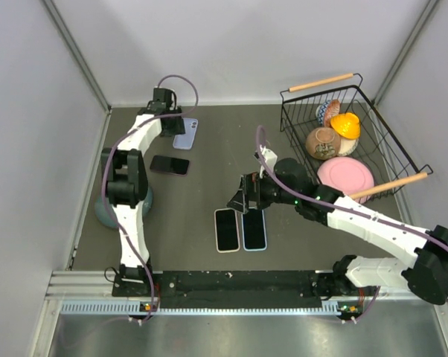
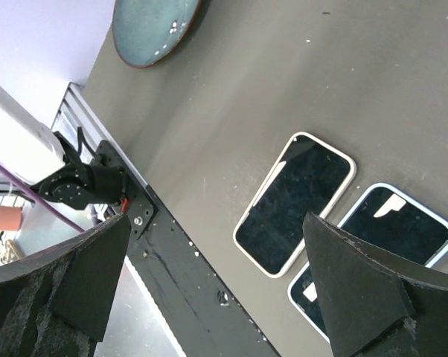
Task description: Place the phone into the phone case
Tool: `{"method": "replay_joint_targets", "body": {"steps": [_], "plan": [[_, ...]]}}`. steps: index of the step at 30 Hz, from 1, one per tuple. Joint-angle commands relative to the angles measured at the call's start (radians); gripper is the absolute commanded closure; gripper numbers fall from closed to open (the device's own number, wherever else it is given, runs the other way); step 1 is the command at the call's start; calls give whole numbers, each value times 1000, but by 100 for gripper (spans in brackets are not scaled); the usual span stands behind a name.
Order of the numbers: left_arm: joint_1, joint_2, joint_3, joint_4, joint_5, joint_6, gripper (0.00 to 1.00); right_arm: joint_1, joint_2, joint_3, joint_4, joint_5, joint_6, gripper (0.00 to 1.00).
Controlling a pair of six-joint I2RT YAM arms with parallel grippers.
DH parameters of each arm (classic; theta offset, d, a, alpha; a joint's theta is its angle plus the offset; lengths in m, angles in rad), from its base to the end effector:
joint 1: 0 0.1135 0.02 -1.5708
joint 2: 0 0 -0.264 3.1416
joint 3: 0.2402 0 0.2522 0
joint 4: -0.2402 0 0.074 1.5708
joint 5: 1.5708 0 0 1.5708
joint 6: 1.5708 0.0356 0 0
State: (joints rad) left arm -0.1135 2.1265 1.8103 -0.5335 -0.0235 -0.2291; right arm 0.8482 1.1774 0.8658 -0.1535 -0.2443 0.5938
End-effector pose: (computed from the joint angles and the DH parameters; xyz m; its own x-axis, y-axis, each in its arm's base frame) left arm 0.4801 -0.0539 0.2363 -0.7490 -0.1431 -0.6470 -0.0742 0.9884 -0.1328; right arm 0.1704 0.2062 0.2907 -0.7331 -0.0105 -0.6801 -0.5558 0.5857 0.5900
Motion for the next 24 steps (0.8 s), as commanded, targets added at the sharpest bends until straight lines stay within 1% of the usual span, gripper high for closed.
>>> {"method": "replay_joint_targets", "body": {"steps": [1, 5, 8, 10, 13, 18, 23, 24], "plan": [[6, 91, 145, -56, -35, 30, 47, -6, -36, 49, -35, 23, -48, 1], [14, 197, 245, -80, -41, 25, 48, -20, -32, 44, -35, 27, -46, 1], [17, 242, 277, -83, -42, 27, 49, -43, -28, 42, -35, 23, -49, 1], [24, 262, 310, -109, -18, 25, 55, -58, -24, 45, -34, 8, -51, 1], [32, 265, 314, -117, -42, 13, 55, -83, -12, 56, -40, -18, -55, 1], [48, 277, 313, -152, -9, 4, 55, -103, -15, 67, -41, -36, -42, 1], [49, 285, 299, -168, 75, 19, 61, -101, -36, 67, -41, -46, -25, 1], [49, 285, 296, -172, 89, 22, 66, -104, -39, 65, -41, -46, -23, 1]]}}
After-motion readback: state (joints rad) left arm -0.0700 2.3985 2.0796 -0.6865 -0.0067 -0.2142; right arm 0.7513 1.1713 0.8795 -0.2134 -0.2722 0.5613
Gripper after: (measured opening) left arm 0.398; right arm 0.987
